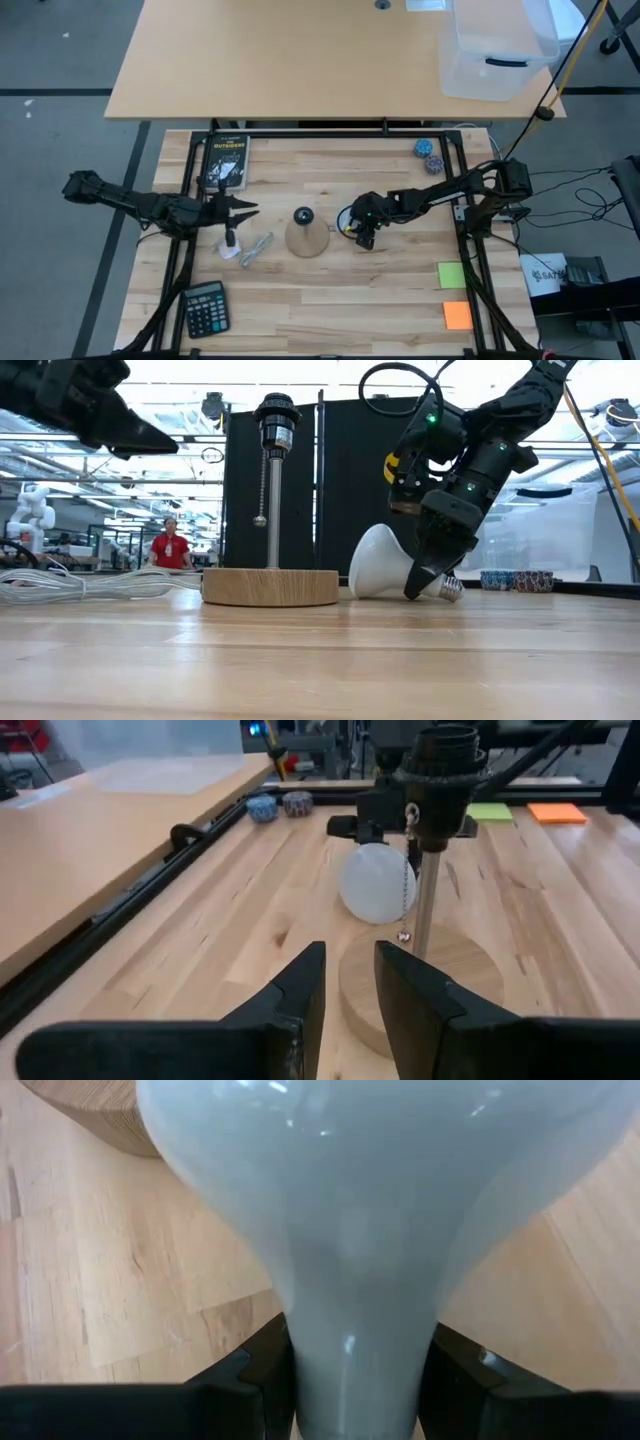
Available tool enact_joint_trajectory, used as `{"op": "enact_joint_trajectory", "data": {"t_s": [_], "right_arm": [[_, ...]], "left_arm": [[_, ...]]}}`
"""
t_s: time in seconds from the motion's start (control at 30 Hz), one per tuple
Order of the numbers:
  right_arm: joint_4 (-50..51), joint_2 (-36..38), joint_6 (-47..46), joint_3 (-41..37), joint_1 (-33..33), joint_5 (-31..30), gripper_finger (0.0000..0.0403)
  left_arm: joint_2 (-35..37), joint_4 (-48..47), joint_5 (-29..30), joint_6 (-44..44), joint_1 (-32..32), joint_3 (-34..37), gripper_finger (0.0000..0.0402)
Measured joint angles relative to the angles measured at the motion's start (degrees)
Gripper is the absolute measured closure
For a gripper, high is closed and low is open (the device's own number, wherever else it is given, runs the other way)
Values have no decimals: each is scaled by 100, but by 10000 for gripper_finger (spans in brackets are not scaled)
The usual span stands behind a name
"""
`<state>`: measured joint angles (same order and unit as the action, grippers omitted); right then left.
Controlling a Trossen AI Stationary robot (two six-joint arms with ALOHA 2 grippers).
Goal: Screw lightbulb
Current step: Remove the lightbulb from the lamp base
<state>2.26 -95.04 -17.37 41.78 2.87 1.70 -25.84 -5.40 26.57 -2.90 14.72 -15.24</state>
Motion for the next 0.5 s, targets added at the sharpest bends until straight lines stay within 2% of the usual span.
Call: {"op": "enact_joint_trajectory", "data": {"t_s": [0.17, 0.33, 0.5], "right_arm": [[-12, -4, 0, -1, 0, 6, 254], [-39, -9, 0, -4, 0, 8, 254], [-39, -9, 2, -4, 0, 10, 254]], "left_arm": [[714, 72, -27, 7, 0, 509, 308], [1442, 574, -423, 197, 0, 1090, 308], [1976, 634, -557, 244, 0, 1385, 308]]}}
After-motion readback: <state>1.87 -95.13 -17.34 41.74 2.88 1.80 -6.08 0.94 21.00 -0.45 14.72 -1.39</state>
